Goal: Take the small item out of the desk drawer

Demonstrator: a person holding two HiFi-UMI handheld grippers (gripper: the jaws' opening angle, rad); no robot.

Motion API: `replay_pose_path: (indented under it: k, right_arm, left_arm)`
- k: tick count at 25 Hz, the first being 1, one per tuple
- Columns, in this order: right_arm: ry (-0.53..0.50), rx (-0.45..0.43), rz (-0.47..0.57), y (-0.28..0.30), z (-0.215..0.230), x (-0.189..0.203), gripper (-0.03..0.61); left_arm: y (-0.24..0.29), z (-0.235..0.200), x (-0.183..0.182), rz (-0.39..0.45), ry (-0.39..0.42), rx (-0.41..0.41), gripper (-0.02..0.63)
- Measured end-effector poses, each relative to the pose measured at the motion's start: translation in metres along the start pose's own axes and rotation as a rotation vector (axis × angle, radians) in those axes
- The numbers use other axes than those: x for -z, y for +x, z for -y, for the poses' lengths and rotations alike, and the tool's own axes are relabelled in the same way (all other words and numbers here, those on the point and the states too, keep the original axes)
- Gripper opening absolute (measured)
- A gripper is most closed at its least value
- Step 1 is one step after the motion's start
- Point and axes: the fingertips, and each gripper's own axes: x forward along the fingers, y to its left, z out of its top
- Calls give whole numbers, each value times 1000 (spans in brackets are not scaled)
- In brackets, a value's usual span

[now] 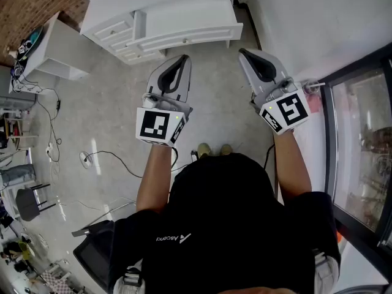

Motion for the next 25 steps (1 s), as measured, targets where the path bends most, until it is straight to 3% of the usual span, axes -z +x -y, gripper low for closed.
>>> replay_pose_path:
  k: [15, 25]
  right_arm:
    - [-8, -57, -8, 1, 37, 12, 110]
    - [-8, -62, -49, 40, 65, 36, 164]
  left_arm:
    - [30, 5, 5, -4, 15, -77, -2]
    - [62, -33, 24, -4, 13, -94, -2]
